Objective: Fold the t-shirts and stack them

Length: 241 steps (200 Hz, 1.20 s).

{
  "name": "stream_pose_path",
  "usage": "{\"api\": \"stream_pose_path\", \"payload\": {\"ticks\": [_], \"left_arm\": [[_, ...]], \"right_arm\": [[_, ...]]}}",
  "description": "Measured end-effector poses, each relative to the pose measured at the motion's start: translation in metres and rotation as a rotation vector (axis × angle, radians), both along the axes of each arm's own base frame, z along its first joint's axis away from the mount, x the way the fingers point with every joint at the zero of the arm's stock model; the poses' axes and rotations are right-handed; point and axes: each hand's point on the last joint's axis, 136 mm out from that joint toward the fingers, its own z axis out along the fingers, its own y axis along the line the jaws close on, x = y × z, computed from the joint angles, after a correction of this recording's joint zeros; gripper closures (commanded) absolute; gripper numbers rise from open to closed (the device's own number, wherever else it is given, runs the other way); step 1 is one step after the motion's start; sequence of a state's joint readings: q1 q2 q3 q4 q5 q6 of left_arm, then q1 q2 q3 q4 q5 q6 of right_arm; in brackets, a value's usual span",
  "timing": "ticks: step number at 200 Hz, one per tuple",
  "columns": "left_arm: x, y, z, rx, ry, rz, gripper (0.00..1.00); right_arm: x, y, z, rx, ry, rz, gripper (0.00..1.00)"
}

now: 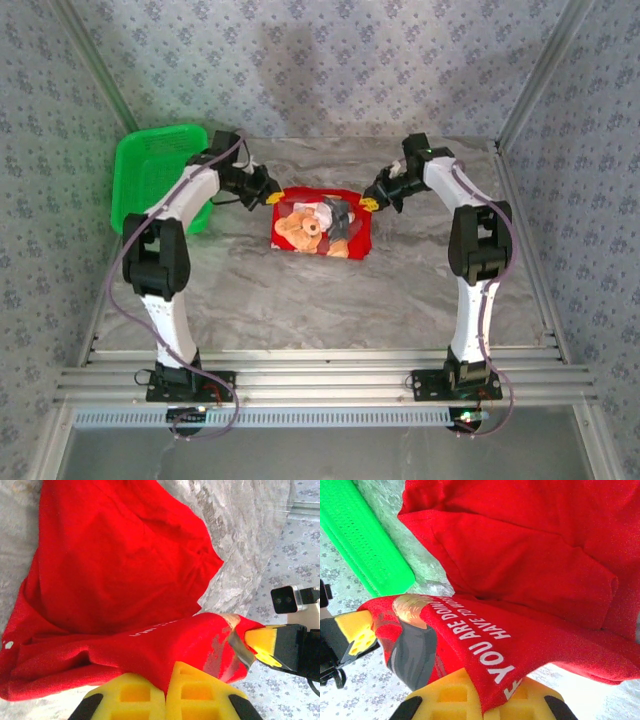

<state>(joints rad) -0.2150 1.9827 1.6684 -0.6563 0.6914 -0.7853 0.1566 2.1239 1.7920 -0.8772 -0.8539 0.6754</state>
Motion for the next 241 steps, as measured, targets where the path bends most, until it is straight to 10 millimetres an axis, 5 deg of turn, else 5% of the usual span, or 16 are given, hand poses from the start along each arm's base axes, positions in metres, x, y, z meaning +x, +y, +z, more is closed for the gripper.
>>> {"api": "stream_pose_path", "payload": {"ticks": [37,86,114,143,177,218,241], "left_arm": [[0.02,-0.004,-0.012,0.008,0.005,-0.011,0.96],[0.062,-0.003,-0.027,-0.004,-0.002,0.026,0.52],[0.105,-0.003,-0.007,-0.027,-0.081,0.07,0.43],[0.127,-0.001,0.03,-0.018,-0.183,0.08,0.42],[0.105,0.01,0.049,0.055,-0.215,0.06,0.41],[0.028,0.034,0.039,0.15,-0.202,0.041,0.36],[-0.013,0.065,0.046,0.272,-0.3,0.091,0.28]], "right_arm": [[0.016,-0.004,-0.013,0.011,0.012,-0.01,0.92],[0.043,-0.02,-0.049,0.031,0.055,-0.089,0.66],[0.076,-0.042,-0.06,0.064,0.019,-0.18,0.5],[0.101,-0.061,-0.038,0.073,-0.072,-0.217,0.47],[0.085,-0.066,-0.002,0.037,-0.166,-0.181,0.48],[0.008,-0.059,0.036,-0.042,-0.282,-0.111,0.31],[-0.033,-0.069,0.05,-0.155,-0.406,-0.102,0.28]]}}
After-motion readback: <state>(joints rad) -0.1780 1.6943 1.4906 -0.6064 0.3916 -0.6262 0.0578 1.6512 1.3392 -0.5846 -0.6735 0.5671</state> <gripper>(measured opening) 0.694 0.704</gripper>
